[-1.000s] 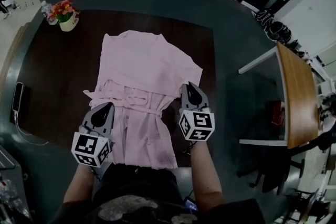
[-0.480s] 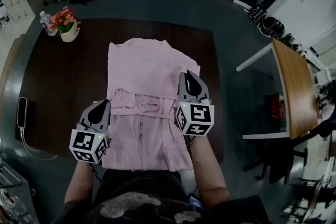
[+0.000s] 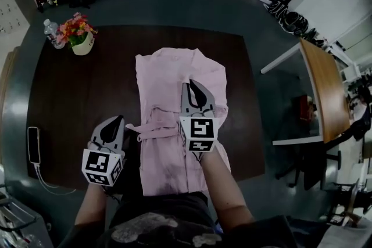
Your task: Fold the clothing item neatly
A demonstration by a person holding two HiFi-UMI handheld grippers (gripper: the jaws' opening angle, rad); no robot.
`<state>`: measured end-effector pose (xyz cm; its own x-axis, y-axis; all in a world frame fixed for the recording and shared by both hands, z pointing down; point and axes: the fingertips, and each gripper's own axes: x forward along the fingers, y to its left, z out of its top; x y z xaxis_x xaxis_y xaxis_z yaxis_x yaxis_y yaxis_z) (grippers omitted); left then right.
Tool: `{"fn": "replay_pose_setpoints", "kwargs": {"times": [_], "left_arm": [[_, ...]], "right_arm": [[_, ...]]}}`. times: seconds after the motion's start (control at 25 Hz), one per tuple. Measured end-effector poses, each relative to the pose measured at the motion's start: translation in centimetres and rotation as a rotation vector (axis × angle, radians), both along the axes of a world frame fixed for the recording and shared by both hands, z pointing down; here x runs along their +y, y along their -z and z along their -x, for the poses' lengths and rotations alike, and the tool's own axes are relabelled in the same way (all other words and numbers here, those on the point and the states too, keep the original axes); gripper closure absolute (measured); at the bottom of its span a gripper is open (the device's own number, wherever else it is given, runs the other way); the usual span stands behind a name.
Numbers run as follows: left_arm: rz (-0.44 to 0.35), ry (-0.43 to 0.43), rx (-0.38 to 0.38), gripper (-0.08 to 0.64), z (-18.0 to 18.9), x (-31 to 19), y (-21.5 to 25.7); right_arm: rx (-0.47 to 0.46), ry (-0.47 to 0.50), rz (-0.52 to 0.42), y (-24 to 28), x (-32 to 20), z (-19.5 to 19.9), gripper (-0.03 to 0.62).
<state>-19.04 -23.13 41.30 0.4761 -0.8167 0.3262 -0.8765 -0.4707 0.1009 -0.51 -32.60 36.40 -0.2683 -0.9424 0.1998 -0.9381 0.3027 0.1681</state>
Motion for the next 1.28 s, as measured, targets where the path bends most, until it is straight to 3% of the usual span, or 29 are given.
{"fn": "replay_pose_setpoints", "kwargs": {"times": [0.16,0.28,0.52,0.64,0.72,0.8,0.96,1.12,1.28], "left_arm": [[0.051,-0.008,0.016,0.551,1.6,0.5,-2.3],[0.077,-0.017,0.023,0.551,2.1,0.9,-3.5],[0.081,-0.034,0.028,0.551,2.4,1.1,-4.1],[0.082,-0.034,0.032,0.551,2.9,1.1,-4.0],[0.086,-0.034,0.034,0.551,3.1,1.1,-4.2],[0.087,-0.035,0.037,0.551,3.4,1.1,-4.2],[0.081,-0.029,0.044,0.551,4.0,1.0,-4.3],[0.091,-0.015,0.042,0.551,4.8,0.9,-4.7],[0.109,0.003,0.039,0.551,5.6,1.0,-5.2]], "right_arm": [[0.163,0.165,0.137,-6.4,1.6,6.0,0.577],[0.221,0.247,0.24,-10.5,3.7,8.9,0.566],[0.181,0.277,0.305,-12.9,6.0,10.4,0.543],[0.124,0.301,0.358,-12.9,6.6,10.7,0.458],[0.113,0.322,0.367,-12.6,7.1,11.0,0.434],[0.102,0.315,0.344,-11.8,7.3,10.9,0.431],[0.04,0.203,0.329,-11.2,5.1,8.5,0.433],[-0.005,0.132,0.462,-14.0,0.9,7.2,0.433],[0.041,0.091,0.568,-17.0,-2.2,6.5,0.433]]}}
